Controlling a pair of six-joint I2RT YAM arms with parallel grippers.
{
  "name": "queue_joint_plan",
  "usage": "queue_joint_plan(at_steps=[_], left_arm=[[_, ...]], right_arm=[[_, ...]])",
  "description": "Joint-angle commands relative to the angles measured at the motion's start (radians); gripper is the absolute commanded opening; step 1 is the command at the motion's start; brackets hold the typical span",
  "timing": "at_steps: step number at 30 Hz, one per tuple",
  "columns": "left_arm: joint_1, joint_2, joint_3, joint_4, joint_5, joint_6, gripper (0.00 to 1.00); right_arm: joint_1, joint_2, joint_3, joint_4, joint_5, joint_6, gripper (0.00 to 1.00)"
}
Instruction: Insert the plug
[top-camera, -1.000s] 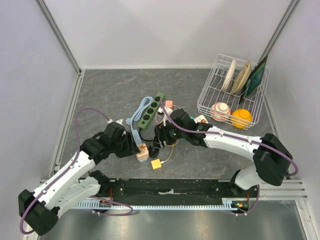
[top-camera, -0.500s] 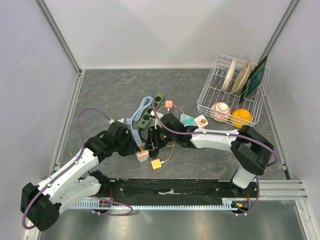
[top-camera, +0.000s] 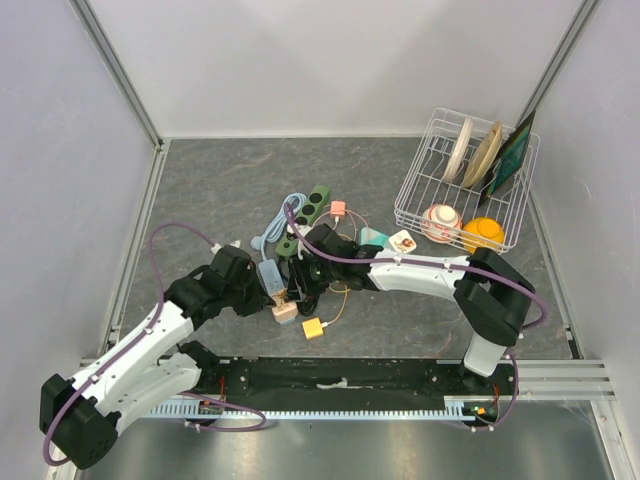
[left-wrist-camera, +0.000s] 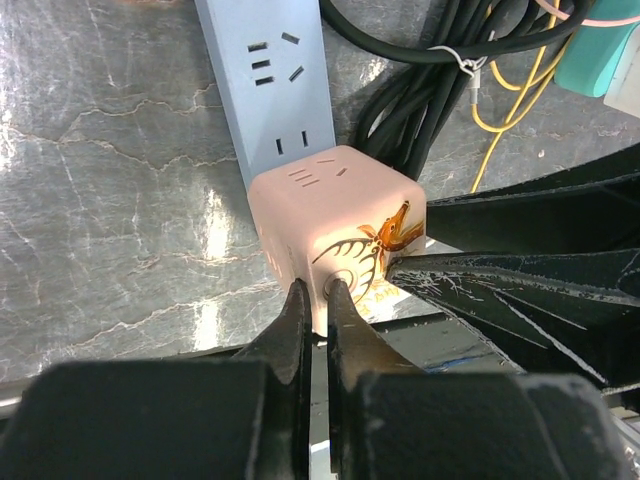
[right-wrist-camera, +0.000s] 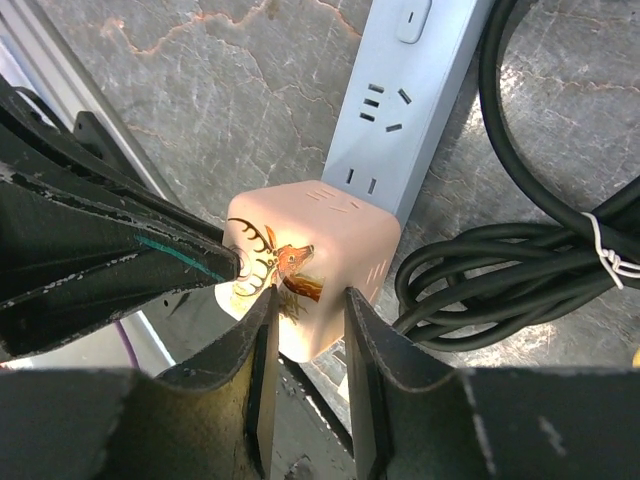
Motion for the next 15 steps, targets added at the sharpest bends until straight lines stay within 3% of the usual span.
queue_joint_plan(at_steps=[1,15], left_arm=[[-0.072,0.128,-0.13,-0.023,0.031,-0.066,0.02],[-0.092,0.086,-0.177,-0.017,0.024,-0.126,0.06]], right_arm=[[0.082,0.099,0.057,-0.081,0.052,-0.036,0.2],[0.182,0.249,0.159,-0.262,0.152,-0.113,0.2]])
